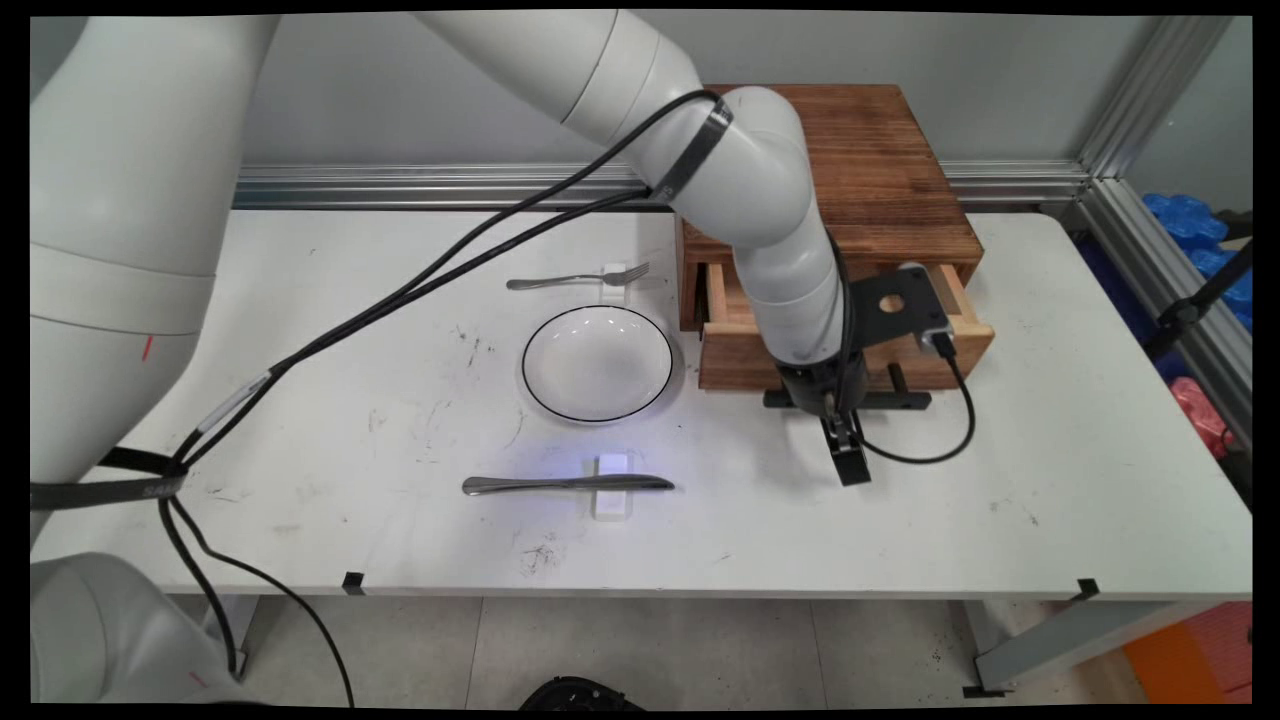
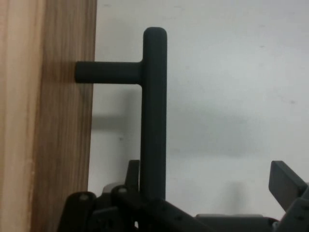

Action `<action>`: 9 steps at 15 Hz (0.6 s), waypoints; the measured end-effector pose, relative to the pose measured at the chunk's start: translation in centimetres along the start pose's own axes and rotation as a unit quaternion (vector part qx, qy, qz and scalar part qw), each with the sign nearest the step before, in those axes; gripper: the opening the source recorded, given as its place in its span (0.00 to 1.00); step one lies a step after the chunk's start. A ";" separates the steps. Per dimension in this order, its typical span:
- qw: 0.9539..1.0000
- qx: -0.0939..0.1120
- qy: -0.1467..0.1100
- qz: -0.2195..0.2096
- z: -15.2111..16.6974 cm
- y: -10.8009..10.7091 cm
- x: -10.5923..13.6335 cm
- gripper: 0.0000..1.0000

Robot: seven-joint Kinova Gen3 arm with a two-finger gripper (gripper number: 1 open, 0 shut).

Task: Open the drawer

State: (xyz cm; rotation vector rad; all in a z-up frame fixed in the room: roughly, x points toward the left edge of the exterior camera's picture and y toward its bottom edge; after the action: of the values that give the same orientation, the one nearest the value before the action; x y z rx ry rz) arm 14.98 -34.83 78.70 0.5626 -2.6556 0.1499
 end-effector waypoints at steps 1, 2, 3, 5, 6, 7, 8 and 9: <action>1.000 -0.002 0.000 0.000 -0.1 0.5 0.0 1.00; 1.000 -0.005 -0.001 0.000 -0.2 1.1 0.1 1.00; 1.000 -0.007 -0.001 0.000 -0.2 1.6 0.1 1.00; 1.000 -0.010 -0.001 0.000 -0.4 2.8 0.2 1.00; 1.000 -0.011 -0.001 -0.001 -0.4 3.3 0.2 1.00; 1.000 -0.011 -0.001 0.000 -0.5 3.8 0.2 1.00; 1.000 -0.012 -0.001 -0.001 -0.5 4.3 0.2 1.00; 1.000 -0.013 -0.002 -0.001 -0.5 4.9 0.3 1.00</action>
State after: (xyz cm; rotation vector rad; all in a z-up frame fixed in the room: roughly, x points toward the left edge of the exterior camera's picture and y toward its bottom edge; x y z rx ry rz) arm 12.97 -30.40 79.16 0.5578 -2.6563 0.1132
